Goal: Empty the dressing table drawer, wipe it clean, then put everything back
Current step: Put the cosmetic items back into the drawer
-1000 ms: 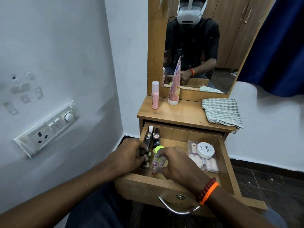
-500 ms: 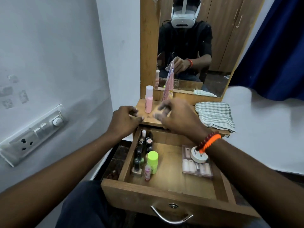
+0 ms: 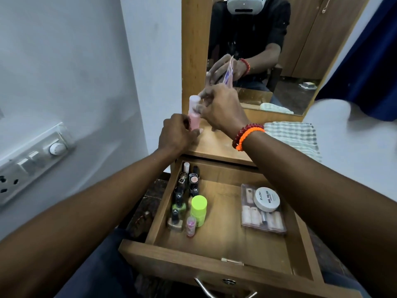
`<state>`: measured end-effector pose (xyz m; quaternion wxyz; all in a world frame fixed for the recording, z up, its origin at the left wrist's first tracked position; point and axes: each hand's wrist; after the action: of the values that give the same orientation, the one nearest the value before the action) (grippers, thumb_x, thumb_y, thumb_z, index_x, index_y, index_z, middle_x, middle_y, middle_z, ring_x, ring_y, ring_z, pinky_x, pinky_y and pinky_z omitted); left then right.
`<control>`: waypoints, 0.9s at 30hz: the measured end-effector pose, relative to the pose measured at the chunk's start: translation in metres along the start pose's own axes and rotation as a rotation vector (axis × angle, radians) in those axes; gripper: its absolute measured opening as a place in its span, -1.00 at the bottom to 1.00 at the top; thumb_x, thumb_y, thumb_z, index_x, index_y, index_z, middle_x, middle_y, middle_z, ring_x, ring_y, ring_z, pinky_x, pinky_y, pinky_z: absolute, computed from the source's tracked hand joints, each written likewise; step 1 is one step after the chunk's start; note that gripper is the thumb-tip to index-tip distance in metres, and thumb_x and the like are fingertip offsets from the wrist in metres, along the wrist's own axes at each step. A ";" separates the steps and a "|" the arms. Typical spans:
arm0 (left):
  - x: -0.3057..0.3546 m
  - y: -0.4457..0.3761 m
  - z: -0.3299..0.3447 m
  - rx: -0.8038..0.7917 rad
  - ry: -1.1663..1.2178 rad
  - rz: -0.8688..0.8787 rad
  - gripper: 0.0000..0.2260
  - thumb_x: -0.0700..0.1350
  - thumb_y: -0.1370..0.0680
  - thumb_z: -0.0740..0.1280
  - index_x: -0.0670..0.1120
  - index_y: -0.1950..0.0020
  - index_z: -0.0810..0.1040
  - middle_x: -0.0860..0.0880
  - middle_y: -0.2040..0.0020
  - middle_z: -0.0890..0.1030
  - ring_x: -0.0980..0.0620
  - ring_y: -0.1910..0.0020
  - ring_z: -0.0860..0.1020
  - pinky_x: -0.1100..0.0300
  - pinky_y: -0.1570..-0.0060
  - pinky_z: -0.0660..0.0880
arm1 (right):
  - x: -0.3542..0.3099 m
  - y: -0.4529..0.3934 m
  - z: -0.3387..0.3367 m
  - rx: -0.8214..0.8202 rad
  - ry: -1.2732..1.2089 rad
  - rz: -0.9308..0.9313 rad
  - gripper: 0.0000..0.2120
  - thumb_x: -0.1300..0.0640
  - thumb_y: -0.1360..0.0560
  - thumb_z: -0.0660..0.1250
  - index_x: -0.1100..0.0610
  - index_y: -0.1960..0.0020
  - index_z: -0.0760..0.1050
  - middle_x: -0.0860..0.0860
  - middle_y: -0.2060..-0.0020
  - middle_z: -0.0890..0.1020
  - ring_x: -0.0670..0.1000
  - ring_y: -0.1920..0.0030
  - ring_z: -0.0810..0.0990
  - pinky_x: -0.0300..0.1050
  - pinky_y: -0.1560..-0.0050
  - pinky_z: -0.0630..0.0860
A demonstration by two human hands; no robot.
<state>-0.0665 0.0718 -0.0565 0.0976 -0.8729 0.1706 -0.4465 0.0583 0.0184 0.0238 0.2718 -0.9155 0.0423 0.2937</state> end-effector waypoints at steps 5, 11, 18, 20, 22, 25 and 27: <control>0.020 0.026 -0.009 -0.016 -0.115 0.061 -0.59 0.25 -0.33 0.54 -0.02 0.02 0.66 0.04 0.13 0.69 0.03 0.16 0.66 0.04 0.12 0.62 | 0.004 0.025 -0.028 -0.018 -0.212 0.090 -0.84 0.13 -0.49 0.54 0.18 -0.02 0.66 0.03 0.30 0.71 -0.06 0.36 0.71 -0.12 0.51 0.63; 0.069 0.096 -0.019 -0.295 -0.156 0.060 -0.60 0.25 -0.31 0.55 -0.04 0.11 0.64 0.06 0.27 0.64 0.12 0.30 0.58 0.21 0.41 0.32 | 0.028 0.076 -0.072 -0.083 -0.397 0.248 -0.85 0.18 -0.49 0.53 0.26 0.04 0.65 0.18 0.23 0.73 0.15 0.26 0.75 -0.14 0.49 0.58; 0.073 0.162 0.015 -0.448 -0.344 0.029 -0.61 0.20 -0.26 0.60 -0.03 0.18 0.56 0.03 0.27 0.66 0.04 0.30 0.65 0.11 0.28 0.59 | 0.064 0.141 -0.054 -0.199 -0.249 0.579 -0.86 0.25 -0.43 0.54 0.32 0.16 0.63 0.19 0.37 0.69 0.09 0.42 0.71 -0.08 0.39 0.65; 0.075 0.171 0.024 -0.452 -0.415 0.049 -0.63 0.11 -0.29 0.59 -0.04 0.13 0.52 -0.02 0.17 0.68 -0.04 0.16 0.68 0.03 0.16 0.64 | 0.076 0.152 -0.040 -0.141 -0.120 0.612 -0.79 0.16 -0.38 0.54 0.29 0.22 0.59 0.14 0.38 0.65 0.11 0.36 0.68 -0.20 0.38 0.55; 0.077 0.176 0.035 -0.483 -0.463 0.068 -0.70 -0.02 -0.36 0.55 0.01 0.25 0.41 -0.06 0.11 0.67 -0.09 0.07 0.67 0.06 0.11 0.63 | 0.086 0.161 -0.024 -0.097 -0.071 0.683 -0.73 0.10 -0.37 0.56 0.28 0.14 0.60 0.15 0.25 0.67 0.12 0.22 0.68 -0.26 0.35 0.41; 0.074 0.176 0.052 -0.529 -0.525 0.085 -0.80 -0.11 -0.39 0.47 0.00 0.21 0.43 -0.06 0.07 0.66 -0.12 0.00 0.65 0.12 0.19 0.48 | 0.100 0.169 -0.002 -0.104 -0.082 0.728 -0.83 0.17 -0.38 0.50 0.27 0.16 0.61 0.23 0.11 0.70 0.15 0.14 0.70 -0.31 0.39 0.39; 0.067 0.174 0.063 -0.526 -0.517 0.098 -0.83 -0.14 -0.43 0.42 -0.02 -0.01 0.57 -0.07 0.02 0.67 -0.11 -0.04 0.65 0.09 0.17 0.46 | 0.102 0.167 0.005 -0.091 -0.088 0.718 -0.92 0.27 -0.40 0.36 0.27 0.23 0.59 0.26 0.12 0.70 0.20 0.12 0.70 -0.20 0.29 0.50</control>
<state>-0.0155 -0.1133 -0.0998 -0.0692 -0.9429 0.2908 -0.1469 0.0999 -0.1123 -0.1159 0.1119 -0.8398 0.3362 0.4112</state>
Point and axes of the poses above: each hand's wrist, its own y-axis away from the middle knuckle, its own z-axis out of the palm, x = y × z
